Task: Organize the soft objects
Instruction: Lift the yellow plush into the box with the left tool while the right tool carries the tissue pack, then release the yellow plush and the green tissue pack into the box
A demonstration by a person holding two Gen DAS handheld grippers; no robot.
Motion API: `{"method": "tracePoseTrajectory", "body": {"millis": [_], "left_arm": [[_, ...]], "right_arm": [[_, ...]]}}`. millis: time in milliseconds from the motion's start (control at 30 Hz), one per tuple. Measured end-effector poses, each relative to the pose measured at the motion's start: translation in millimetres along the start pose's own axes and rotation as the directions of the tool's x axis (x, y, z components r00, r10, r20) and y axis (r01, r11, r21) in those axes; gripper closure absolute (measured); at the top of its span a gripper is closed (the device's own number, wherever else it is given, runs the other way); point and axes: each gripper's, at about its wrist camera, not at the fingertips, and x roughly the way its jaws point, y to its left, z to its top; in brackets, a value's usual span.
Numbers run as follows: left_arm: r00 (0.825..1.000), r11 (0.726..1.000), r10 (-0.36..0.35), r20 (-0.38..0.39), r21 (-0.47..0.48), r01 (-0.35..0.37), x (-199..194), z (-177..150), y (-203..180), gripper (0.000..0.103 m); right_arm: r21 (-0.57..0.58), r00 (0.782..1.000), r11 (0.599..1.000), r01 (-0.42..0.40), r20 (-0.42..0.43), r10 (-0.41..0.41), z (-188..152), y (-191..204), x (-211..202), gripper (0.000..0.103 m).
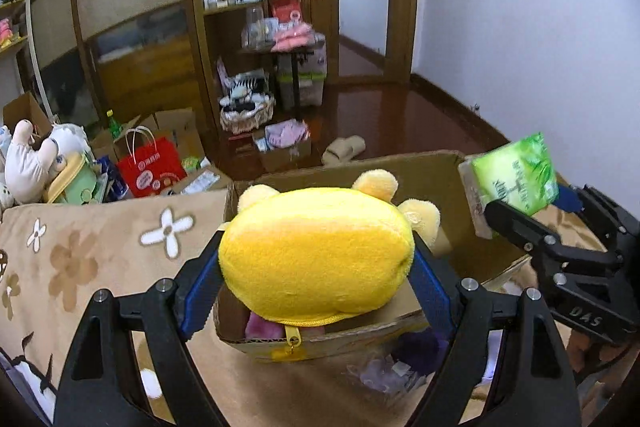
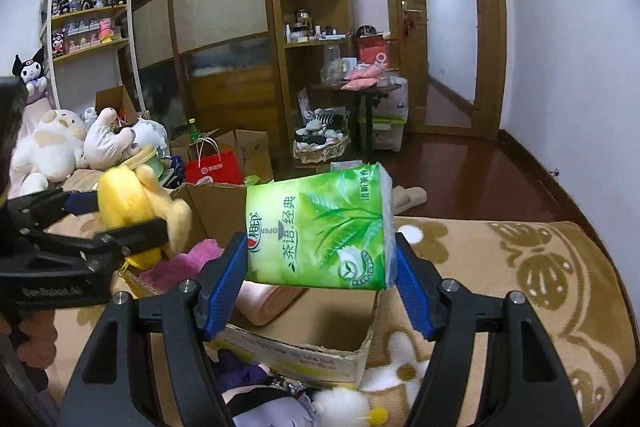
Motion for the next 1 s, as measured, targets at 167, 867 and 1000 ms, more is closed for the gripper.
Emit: {"method": "tracePoseTrajectory", "body": {"millis": [167,867,1000], "left_arm": [[0.999,1.000,0.002,-0.035,-0.027,-0.003,10,-3,5,0.018],[0.997,0.998,0.043,-0.068,-0.053,-0.046,-8,-7,13,0.006],[0.997,0.998,0.048,-0.063,-0.048,-0.051,-17,-9,13,0.005]], "right_arm": [[0.003,1.000,1.000,-0.021,0.000,0.021,0,3,-1,0.029],[0.042,1.000,0.999,-0.019,-0.021,0.020,-3,3,-15,0.006],[0.057,1.000,0.998,-0.005,-0.012,0.006,-4,1,-28,0.000]]}}
